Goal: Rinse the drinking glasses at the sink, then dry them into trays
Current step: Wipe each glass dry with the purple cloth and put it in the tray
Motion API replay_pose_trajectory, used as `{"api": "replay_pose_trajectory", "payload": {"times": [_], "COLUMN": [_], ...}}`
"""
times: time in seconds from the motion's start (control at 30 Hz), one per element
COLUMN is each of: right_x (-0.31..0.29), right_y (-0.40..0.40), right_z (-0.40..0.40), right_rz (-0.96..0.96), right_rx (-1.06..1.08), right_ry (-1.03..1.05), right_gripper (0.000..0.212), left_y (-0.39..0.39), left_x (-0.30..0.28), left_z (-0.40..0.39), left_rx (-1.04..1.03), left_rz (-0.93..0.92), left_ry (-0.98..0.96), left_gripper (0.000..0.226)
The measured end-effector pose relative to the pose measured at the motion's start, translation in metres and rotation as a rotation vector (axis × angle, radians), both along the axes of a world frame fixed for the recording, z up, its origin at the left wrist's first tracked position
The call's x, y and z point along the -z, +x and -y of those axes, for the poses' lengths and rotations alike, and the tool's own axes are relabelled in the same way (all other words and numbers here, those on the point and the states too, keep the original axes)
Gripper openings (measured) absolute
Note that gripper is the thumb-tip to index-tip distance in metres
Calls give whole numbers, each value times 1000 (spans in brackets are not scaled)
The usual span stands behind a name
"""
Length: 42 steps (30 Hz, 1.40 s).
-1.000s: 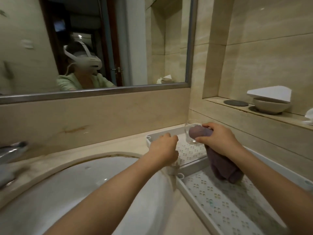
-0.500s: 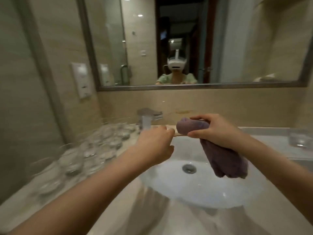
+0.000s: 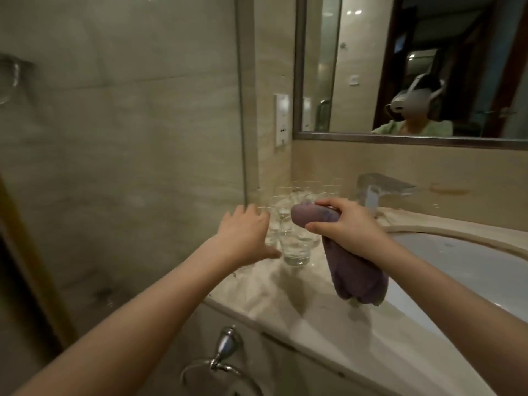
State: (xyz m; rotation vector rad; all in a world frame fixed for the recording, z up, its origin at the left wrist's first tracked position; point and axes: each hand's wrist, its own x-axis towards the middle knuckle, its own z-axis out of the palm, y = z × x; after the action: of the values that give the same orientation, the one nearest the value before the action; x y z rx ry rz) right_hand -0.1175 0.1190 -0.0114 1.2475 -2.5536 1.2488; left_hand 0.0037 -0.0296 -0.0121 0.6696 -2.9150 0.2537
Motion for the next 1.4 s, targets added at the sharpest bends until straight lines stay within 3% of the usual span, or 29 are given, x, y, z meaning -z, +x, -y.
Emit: {"api": "replay_pose_trajectory", "payload": {"times": [0.1,0.23,0.43,0.6,0.83,1.07,1.23,1.33,1.4], "right_x": [7,15,20,21,7,-3,15,28,36], "right_y": [1,4,7,1,-5,-15,-34,-52,-63], "right_z": [18,40,52,37,-3,-67,-118,-154,-174], "right_rz": [24,32,40,122,158,166,-193,-129,-145], "right_rx": [-34,-70,-131,-179,-207,-206,53,75,126], "right_ry": [-18,-61,-99,-158,-420,-752,-582,-476,-419], "right_gripper": [48,49,49,46,43,34,52,48,44], "left_y": [8,9,0,2,-2,-64,-113,-142,-160], "left_x": [7,29,56,62,7,2,23,34,42], "left_z": [30,53,69,67,11,-72,-134,-172,-192], "left_rx": [-101,-141,-140,-172,114,295,373,377,378], "left_rz": [4,-45,-420,-598,-791,-972,-926,-839,-790], "left_ry": [85,319,708,840,949,1363,1687,1883,1933], "left_gripper": [98,104,108,87,80,67,86,94,77]}}
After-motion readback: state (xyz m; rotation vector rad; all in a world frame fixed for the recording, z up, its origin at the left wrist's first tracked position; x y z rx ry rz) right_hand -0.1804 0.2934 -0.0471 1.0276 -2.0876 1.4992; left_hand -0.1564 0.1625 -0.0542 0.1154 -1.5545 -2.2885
